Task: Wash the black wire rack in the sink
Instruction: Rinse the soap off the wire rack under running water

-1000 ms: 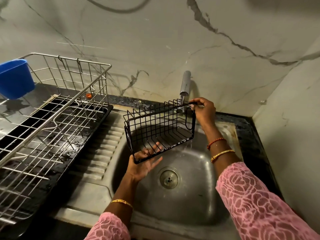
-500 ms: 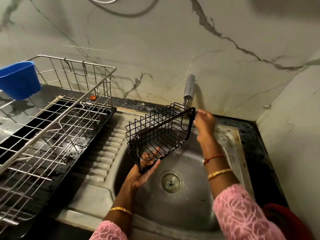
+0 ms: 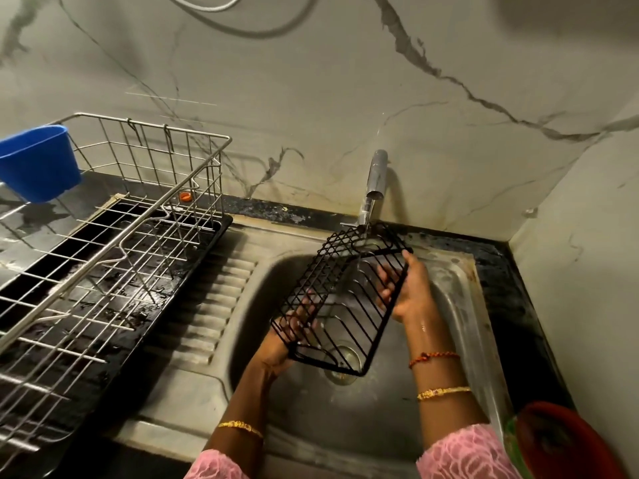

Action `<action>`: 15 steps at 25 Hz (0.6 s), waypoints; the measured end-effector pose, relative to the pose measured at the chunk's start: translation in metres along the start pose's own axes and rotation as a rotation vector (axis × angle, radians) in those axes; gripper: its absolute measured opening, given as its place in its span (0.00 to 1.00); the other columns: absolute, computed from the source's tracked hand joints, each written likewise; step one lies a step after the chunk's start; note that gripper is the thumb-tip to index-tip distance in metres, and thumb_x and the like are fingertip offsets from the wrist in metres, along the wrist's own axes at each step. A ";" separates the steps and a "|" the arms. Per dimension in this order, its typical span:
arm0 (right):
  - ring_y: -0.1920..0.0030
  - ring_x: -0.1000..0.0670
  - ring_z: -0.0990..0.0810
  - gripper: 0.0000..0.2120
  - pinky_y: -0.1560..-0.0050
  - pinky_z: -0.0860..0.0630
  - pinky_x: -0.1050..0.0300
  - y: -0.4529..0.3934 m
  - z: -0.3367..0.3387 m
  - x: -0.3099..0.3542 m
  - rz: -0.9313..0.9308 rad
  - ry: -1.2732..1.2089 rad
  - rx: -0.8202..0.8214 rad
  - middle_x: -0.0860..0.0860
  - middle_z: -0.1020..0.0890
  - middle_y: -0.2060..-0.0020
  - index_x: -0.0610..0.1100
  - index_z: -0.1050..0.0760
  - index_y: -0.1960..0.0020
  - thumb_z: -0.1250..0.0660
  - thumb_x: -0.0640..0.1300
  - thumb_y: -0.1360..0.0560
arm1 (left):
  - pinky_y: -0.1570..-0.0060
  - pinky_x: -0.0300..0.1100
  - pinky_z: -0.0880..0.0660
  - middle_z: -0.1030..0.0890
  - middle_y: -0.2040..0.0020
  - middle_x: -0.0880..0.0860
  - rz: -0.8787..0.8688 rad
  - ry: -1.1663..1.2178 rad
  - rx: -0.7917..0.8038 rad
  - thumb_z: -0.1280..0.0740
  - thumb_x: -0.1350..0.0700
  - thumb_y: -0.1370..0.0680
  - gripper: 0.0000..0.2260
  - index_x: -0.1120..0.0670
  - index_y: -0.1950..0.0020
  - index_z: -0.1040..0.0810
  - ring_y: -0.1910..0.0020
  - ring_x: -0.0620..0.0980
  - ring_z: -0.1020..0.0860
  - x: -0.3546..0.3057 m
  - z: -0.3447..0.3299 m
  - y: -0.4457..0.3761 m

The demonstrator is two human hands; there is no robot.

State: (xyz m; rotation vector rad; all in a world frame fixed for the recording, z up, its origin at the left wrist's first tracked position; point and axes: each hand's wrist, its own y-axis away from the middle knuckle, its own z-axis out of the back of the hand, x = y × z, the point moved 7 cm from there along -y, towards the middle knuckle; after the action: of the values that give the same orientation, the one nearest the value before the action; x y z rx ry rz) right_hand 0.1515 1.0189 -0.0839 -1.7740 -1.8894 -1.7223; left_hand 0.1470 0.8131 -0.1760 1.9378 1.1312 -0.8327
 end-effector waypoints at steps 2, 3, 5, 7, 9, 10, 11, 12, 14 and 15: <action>0.75 0.55 0.35 0.23 0.74 0.40 0.64 -0.010 0.025 -0.003 -0.007 0.096 -0.123 0.52 0.26 0.77 0.43 0.27 0.62 0.43 0.63 0.25 | 0.51 0.37 0.24 0.18 0.43 0.45 -0.094 -0.283 0.004 0.32 0.71 0.30 0.17 0.58 0.44 0.24 0.43 0.40 0.22 -0.009 0.000 -0.003; 0.74 0.55 0.34 0.24 0.72 0.36 0.63 -0.016 0.035 -0.005 -0.001 0.122 -0.183 0.52 0.26 0.76 0.44 0.28 0.62 0.43 0.64 0.25 | 0.52 0.39 0.25 0.17 0.52 0.41 -0.114 -0.369 0.015 0.34 0.72 0.29 0.14 0.55 0.49 0.22 0.49 0.36 0.21 -0.014 -0.004 -0.002; 0.77 0.55 0.34 0.26 0.75 0.33 0.63 -0.026 0.049 -0.010 0.020 0.128 -0.215 0.52 0.29 0.77 0.45 0.32 0.67 0.45 0.68 0.26 | 0.52 0.44 0.26 0.18 0.61 0.40 -0.160 -0.493 0.055 0.35 0.73 0.29 0.19 0.48 0.64 0.20 0.58 0.35 0.22 -0.024 -0.015 -0.001; 0.84 0.56 0.40 0.28 0.83 0.42 0.68 -0.033 0.053 -0.012 0.047 0.092 -0.132 0.53 0.36 0.84 0.47 0.37 0.71 0.48 0.70 0.27 | 0.50 0.41 0.24 0.22 0.42 0.44 -0.178 -0.566 0.124 0.35 0.76 0.28 0.20 0.50 0.61 0.17 0.44 0.40 0.25 -0.032 -0.026 0.001; 0.86 0.56 0.41 0.29 0.84 0.46 0.70 -0.035 0.057 -0.011 0.080 0.071 -0.078 0.55 0.38 0.85 0.47 0.38 0.72 0.48 0.71 0.28 | 0.51 0.36 0.23 0.33 0.30 0.47 -0.150 -0.612 0.188 0.37 0.78 0.28 0.21 0.53 0.54 0.17 0.32 0.47 0.31 -0.036 -0.028 0.000; 0.86 0.57 0.41 0.28 0.84 0.46 0.71 -0.035 0.062 -0.011 0.098 0.059 -0.070 0.55 0.37 0.85 0.48 0.38 0.72 0.48 0.71 0.28 | 0.52 0.36 0.23 0.35 0.28 0.48 -0.121 -0.589 0.242 0.37 0.78 0.28 0.23 0.50 0.55 0.16 0.30 0.50 0.33 -0.035 -0.029 -0.001; 0.86 0.57 0.41 0.28 0.84 0.46 0.71 -0.035 0.065 -0.012 0.110 0.047 -0.057 0.55 0.38 0.85 0.48 0.39 0.72 0.48 0.70 0.27 | 0.52 0.36 0.24 0.35 0.27 0.49 -0.085 -0.569 0.310 0.36 0.78 0.29 0.25 0.47 0.56 0.15 0.28 0.51 0.34 -0.033 -0.031 0.000; 0.86 0.57 0.41 0.28 0.84 0.46 0.71 -0.036 0.068 -0.015 0.126 0.032 -0.052 0.55 0.38 0.86 0.48 0.39 0.72 0.48 0.70 0.27 | 0.51 0.37 0.24 0.35 0.27 0.49 -0.043 -0.536 0.380 0.36 0.76 0.30 0.24 0.46 0.57 0.15 0.28 0.50 0.36 -0.031 -0.034 0.001; 0.86 0.57 0.41 0.28 0.84 0.46 0.72 -0.043 0.075 -0.021 0.140 -0.037 -0.026 0.55 0.37 0.86 0.49 0.39 0.74 0.46 0.69 0.27 | 0.51 0.39 0.26 0.30 0.30 0.49 0.038 -0.360 0.431 0.33 0.68 0.36 0.17 0.47 0.57 0.16 0.29 0.47 0.34 -0.031 -0.035 0.001; 0.86 0.57 0.40 0.28 0.84 0.45 0.72 -0.046 0.077 -0.024 0.128 -0.068 -0.004 0.55 0.37 0.85 0.49 0.38 0.74 0.46 0.68 0.26 | 0.50 0.42 0.27 0.27 0.32 0.49 0.104 -0.207 0.406 0.32 0.63 0.39 0.13 0.49 0.58 0.18 0.32 0.47 0.31 -0.031 -0.032 -0.001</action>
State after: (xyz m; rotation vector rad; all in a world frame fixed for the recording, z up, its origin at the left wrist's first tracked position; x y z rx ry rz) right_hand 0.1749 1.0677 -0.1594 -1.9323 -1.7539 -1.6443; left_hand 0.1384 0.8274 -0.1340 2.1499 0.7739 -1.2478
